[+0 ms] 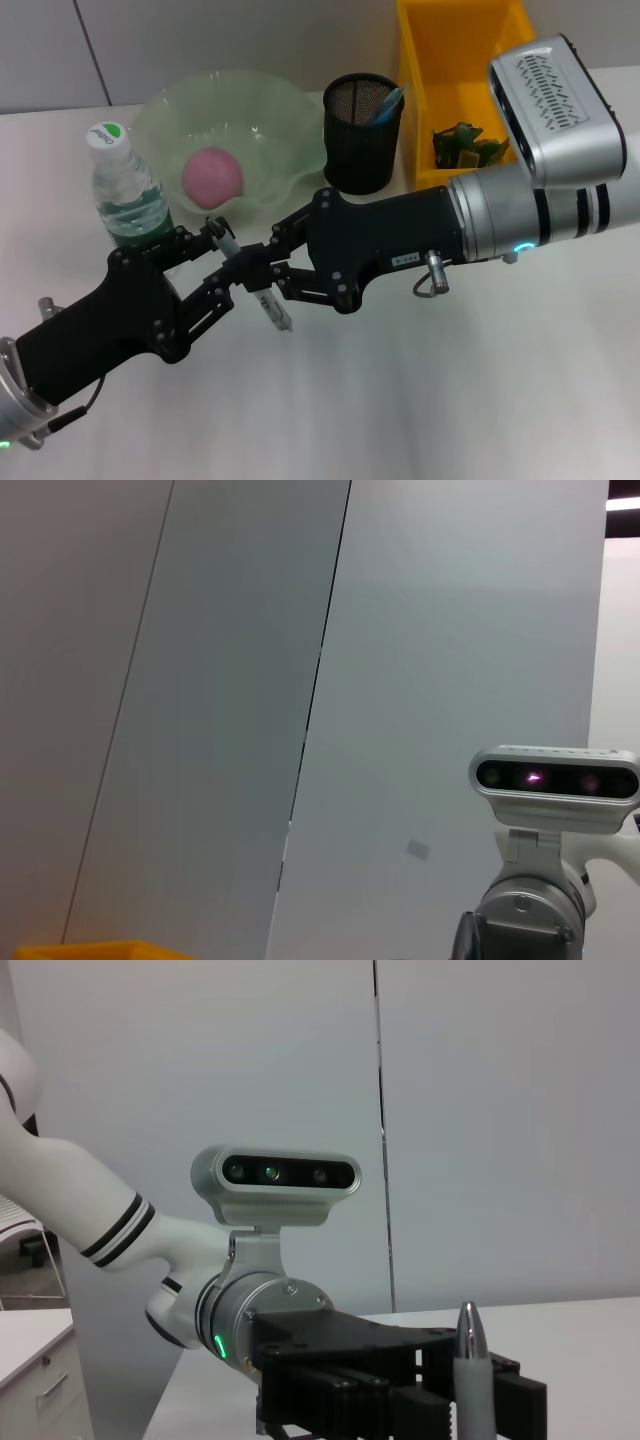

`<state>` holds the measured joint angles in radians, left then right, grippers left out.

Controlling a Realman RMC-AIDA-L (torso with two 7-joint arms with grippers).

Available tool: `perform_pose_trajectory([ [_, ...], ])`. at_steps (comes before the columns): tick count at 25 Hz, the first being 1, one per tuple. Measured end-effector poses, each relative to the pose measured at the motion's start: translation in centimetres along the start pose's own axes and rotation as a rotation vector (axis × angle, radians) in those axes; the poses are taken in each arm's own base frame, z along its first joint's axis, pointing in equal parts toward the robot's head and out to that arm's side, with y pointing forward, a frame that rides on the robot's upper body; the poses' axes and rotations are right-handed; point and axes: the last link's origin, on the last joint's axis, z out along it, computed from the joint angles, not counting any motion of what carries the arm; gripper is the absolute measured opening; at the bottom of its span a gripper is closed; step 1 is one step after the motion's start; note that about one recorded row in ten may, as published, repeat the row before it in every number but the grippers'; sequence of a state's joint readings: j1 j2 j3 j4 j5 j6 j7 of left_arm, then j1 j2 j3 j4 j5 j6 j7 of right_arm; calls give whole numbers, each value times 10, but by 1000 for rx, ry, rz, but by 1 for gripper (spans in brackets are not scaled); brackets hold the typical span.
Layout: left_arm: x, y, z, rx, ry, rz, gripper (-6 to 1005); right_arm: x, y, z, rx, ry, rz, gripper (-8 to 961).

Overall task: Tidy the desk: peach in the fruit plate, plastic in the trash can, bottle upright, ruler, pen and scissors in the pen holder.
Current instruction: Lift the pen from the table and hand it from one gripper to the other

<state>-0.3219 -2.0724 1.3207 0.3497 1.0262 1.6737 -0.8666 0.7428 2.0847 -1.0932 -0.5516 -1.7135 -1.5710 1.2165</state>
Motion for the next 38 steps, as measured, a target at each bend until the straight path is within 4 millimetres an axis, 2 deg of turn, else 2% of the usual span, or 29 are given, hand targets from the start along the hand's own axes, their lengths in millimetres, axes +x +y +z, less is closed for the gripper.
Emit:
perform_pose_trajectory([
  [12, 0, -1, 2, -1, -5, 10, 343, -1, -2, 2, 6, 4, -1, 129],
  [16, 0, -1, 1, 2, -5, 14, 290, -1, -2, 2, 5, 4, -1, 129],
  [29, 0, -2, 2, 1, -4, 19, 236, -2, -2, 3, 1, 3, -3, 130],
  [38, 0, -2, 2, -1, -5, 19, 159, -1, -2, 2, 2, 3, -3, 131],
])
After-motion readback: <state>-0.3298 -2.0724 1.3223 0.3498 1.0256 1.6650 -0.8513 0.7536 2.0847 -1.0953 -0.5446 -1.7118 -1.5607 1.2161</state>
